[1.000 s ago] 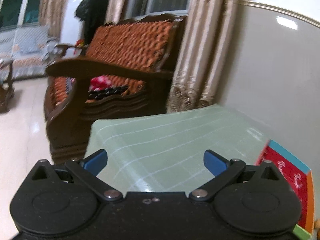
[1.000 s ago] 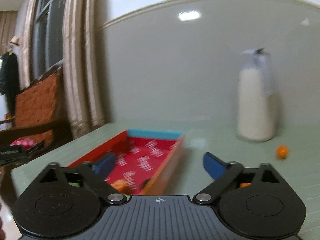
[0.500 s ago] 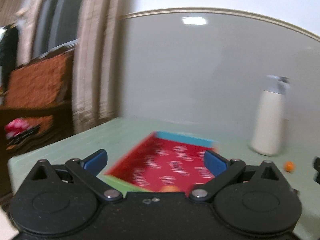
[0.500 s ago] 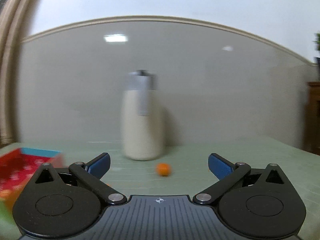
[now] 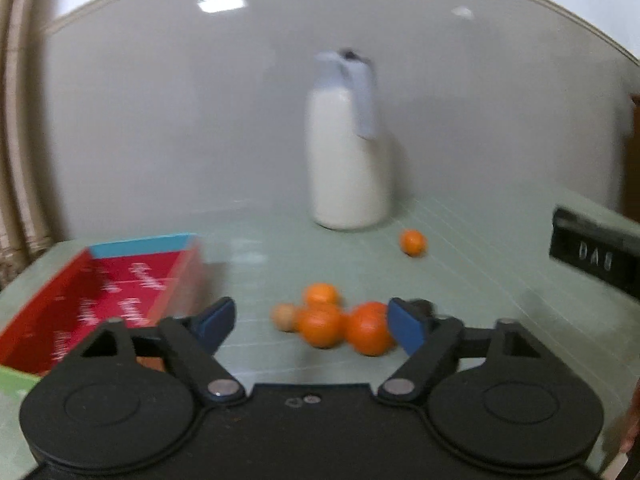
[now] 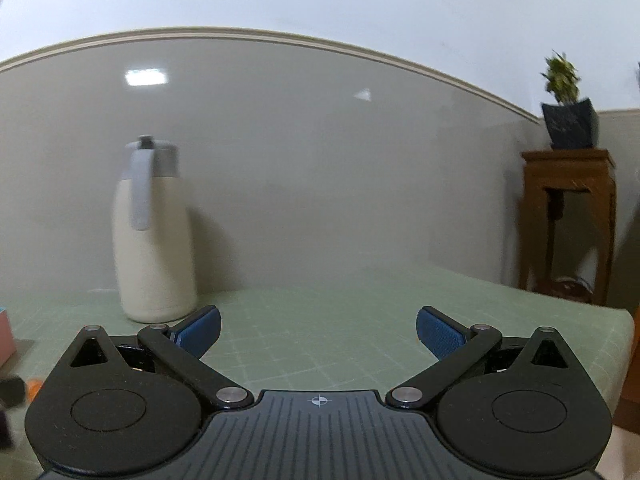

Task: Organize fruits
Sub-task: 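Grasp the large tangerine with the left gripper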

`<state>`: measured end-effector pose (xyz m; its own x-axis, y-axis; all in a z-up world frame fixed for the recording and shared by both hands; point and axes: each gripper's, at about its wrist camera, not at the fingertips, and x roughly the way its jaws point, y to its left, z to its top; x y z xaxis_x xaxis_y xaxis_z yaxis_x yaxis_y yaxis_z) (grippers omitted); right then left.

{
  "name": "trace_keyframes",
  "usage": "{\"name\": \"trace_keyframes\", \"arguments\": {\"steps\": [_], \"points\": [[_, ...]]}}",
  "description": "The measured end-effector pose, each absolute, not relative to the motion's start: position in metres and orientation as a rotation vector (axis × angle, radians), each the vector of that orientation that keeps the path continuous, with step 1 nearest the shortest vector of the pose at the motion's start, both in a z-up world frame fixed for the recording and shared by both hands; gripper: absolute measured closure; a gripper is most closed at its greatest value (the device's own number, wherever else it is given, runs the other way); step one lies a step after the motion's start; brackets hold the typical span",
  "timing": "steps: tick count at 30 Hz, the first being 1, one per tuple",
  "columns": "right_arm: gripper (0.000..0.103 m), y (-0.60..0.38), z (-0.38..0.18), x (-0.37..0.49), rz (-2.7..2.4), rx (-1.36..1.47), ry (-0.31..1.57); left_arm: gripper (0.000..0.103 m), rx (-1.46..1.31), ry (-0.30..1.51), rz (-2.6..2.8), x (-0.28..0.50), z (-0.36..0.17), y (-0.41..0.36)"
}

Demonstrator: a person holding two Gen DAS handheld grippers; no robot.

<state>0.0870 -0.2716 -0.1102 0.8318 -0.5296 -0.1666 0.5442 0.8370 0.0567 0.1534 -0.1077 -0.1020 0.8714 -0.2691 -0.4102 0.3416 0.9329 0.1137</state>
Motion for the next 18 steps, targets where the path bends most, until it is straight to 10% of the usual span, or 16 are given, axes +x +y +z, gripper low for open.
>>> {"name": "trace_keyframes", "arguments": {"steps": [18], "points": [[0.0,-0.306,-0.104,0.066,-0.589,0.192,0.155,0.056,0.318,0.515,-0.353,0.18,-0.133,-0.159]]}}
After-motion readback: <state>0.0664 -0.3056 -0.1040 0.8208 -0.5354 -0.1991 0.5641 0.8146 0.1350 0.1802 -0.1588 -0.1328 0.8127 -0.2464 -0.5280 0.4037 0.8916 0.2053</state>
